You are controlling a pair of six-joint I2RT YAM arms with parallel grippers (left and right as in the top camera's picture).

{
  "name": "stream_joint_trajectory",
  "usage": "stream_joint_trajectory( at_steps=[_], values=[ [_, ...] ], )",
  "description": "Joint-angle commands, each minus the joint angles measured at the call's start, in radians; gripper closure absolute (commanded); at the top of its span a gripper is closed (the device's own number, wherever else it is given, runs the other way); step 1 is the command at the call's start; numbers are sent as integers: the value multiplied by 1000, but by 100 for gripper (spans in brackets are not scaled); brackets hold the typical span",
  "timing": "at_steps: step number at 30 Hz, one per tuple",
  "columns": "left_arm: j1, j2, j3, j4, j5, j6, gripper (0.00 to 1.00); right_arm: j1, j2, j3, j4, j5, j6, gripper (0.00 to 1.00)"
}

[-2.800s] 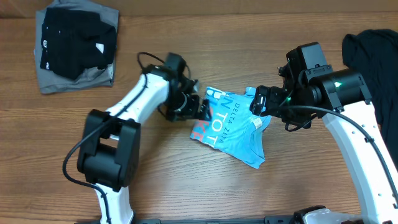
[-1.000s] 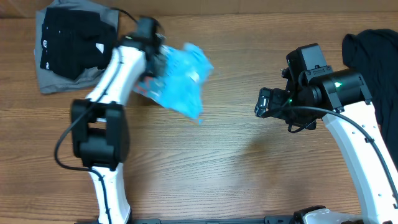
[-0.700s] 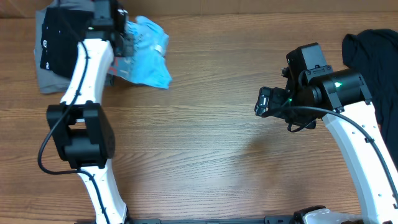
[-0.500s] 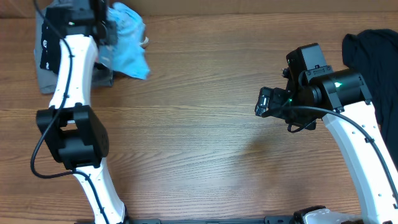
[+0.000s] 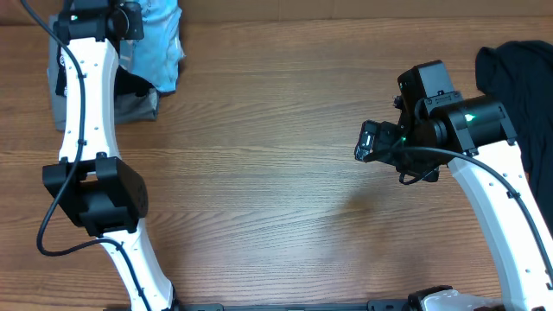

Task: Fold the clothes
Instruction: 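Carry the shirt with the left gripper onto the grey stack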

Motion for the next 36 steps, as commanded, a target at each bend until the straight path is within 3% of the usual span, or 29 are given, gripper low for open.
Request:
stream_joint_trajectory(
  at_steps=[1,15,18,19,22,25,27,31,34,36],
  values=[
    [56,5,24,16,-23,-20,96,-3,-20,13,-3,6,5,0],
    [231,87,-4,93,41,-13,91,-3,-20,13,-23,6,6,0],
    [252,143,-4,126,41,-13,79,-3,-20,13,-30,6,6,0],
    [258,160,-4,139,41,-13,71,-3,-20,13,-34,6,6,0],
    [278,204,-4,171,40,-19,31,-3,-20,13,-49,6,6,0],
    [289,216,-4,174,41,-28,17,-3,-20,13,-61,6,6,0],
    [290,207,-3,165,42,-56,11,-3,-20,13,-64,6,7,0],
    [282,141,1,132,68,-132,10,-3,-20,13,-58,7,37,0],
    [269,52,1,83,143,-187,8,-3,-20,13,-30,6,37,0],
    [257,-37,1,41,224,-240,0,-3,-20,13,3,6,36,0]
  ],
)
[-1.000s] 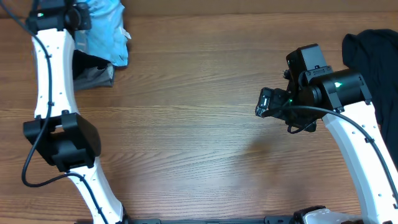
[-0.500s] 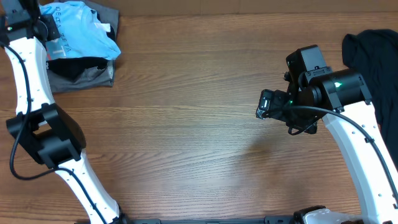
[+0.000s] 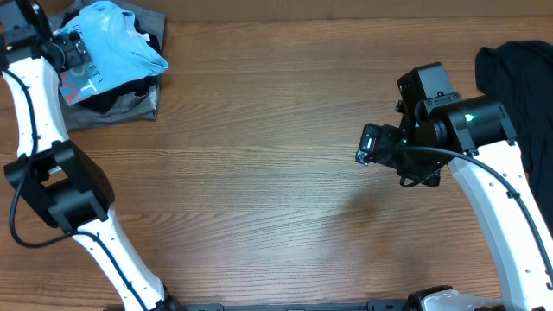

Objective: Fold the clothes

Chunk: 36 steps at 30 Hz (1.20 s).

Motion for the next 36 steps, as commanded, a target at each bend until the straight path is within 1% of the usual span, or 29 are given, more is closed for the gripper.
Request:
stream_joint_trajectory(
  at_steps=[1,6,7,8,10,15,20,23,26,29,31,34,36],
  values=[
    [-28,-221,9,-53,164,-125,0,-3,-20,13,40,6,10,0],
    [-40,-389,9,-217,396,-147,0,-3,-21,13,47,6,9,0],
    [-40,-426,9,-262,454,-155,0,-3,-21,13,47,6,9,0],
    [-40,-484,9,-334,542,-191,0,-3,-21,13,47,-6,9,0],
    [-43,-544,9,-404,619,-203,0,-1,-22,13,44,-43,9,0],
    [-48,-684,9,-554,627,-144,0,45,-51,13,28,-65,9,2],
    [-48,-811,9,-717,628,-55,0,132,-130,13,19,-50,10,2],
    [-52,-875,9,-813,628,19,0,190,-193,13,2,34,77,0],
    [-52,-937,6,-922,628,85,0,244,-267,12,-32,151,147,0],
    [-58,-1032,-52,-908,650,98,0,297,-338,10,-55,196,158,0],
    [-58,-1105,-111,-909,682,134,0,334,-393,-8,-53,198,173,0],
    [-58,-1225,-229,-924,679,167,0,377,-481,-62,-55,209,259,0],
    [-58,-1329,-344,-920,679,198,0,403,-548,-116,-51,217,303,0]
  ],
)
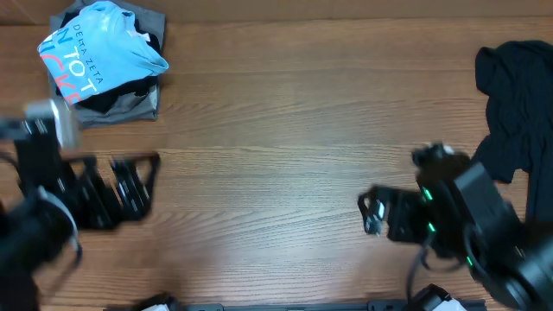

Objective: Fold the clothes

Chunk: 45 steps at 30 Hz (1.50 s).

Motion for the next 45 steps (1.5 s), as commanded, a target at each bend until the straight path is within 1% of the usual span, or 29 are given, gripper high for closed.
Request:
stream_joint_trajectory(
  at_steps=[1,4,5,8,12,16,38,39,42,45],
  values=[
    [-13,-166,-178,0,28,89,0,41,-113,-98,8,66,128,0],
    [-13,-335,-361,34,29,89,0,51,-229,-209,60,121,169,0],
    [-13,-350,-377,40,29,89,0,51,-238,-219,68,128,169,0],
    [-13,-458,-496,103,17,89,0,50,-293,-277,153,199,169,0],
    [-13,-518,-568,145,17,89,0,50,-291,-282,220,274,169,0],
    [-13,-518,-586,144,17,89,0,50,-282,-282,249,290,169,0],
    [-13,-518,-587,140,17,89,0,50,-280,-282,247,290,169,0],
    [-13,-518,-587,140,17,89,0,50,-280,-282,243,291,156,0],
    [-13,-518,-587,140,17,89,0,42,-287,-282,190,293,49,0],
    [-13,-518,-587,140,17,89,0,-14,-317,-283,153,290,49,0]
  ],
)
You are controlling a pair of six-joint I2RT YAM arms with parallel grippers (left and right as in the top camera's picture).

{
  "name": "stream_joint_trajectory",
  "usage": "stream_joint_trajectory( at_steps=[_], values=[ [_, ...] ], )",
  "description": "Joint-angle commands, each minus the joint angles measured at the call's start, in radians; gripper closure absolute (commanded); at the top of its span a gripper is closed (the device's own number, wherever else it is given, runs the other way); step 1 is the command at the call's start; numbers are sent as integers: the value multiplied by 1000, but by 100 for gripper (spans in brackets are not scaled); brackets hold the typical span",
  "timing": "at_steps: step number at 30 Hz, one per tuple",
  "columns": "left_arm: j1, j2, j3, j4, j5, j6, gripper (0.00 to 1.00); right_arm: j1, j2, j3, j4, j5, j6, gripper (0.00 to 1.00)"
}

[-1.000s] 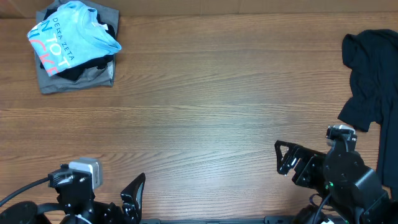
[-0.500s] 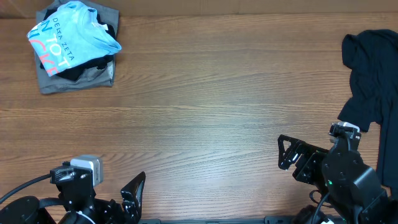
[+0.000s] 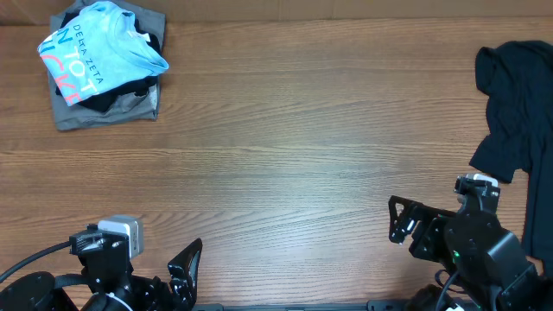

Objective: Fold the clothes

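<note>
A folded light blue printed shirt (image 3: 99,52) lies on top of a stack of grey and black folded clothes (image 3: 108,108) at the back left. A crumpled black garment (image 3: 514,112) lies unfolded at the right edge. My left gripper (image 3: 183,269) is drawn back to the front left edge, open and holding nothing. Near the front right, my right gripper (image 3: 396,221) is open and holds nothing, well short of the black garment.
The wooden table (image 3: 285,164) stretches between the stack and the black garment. Both arm bases sit along the front edge.
Both arms have drawn back toward the front edge. The left gripper was at mid-left and is now at the front left; the right gripper sits slightly lower and further right. The clothes have not moved.
First the left arm reached over the back-left stack with the blue shirt bunched there, the right arm hovering mid-right. Then the blue shirt lay flat on the stack, the left gripper beside it. Later both arms were further back, and now sit at the front edge.
</note>
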Motion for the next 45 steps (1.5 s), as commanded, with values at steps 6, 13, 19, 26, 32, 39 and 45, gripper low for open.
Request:
stream_joint_trajectory(
  at_steps=[6,13,19,26,32,39,45],
  values=[
    [-6,-7,-2,3,4,22,0,-233,-144,-3,-30,27,-50,0],
    [-6,-7,-2,3,4,22,0,-465,-295,-4,-20,72,-51,0],
    [-6,-7,-2,3,4,22,0,-573,-391,-114,89,63,-91,0],
    [-6,-7,-2,3,4,22,0,-589,-517,-477,505,-34,-212,0],
    [-6,-7,-2,3,4,22,0,-607,-625,-826,936,-80,-217,0],
    [-6,-7,-2,3,4,22,0,-641,-694,-1094,1332,-212,-312,0],
    [-6,-7,-2,3,4,22,0,-651,-694,-1195,1459,-202,-312,0]
  ],
)
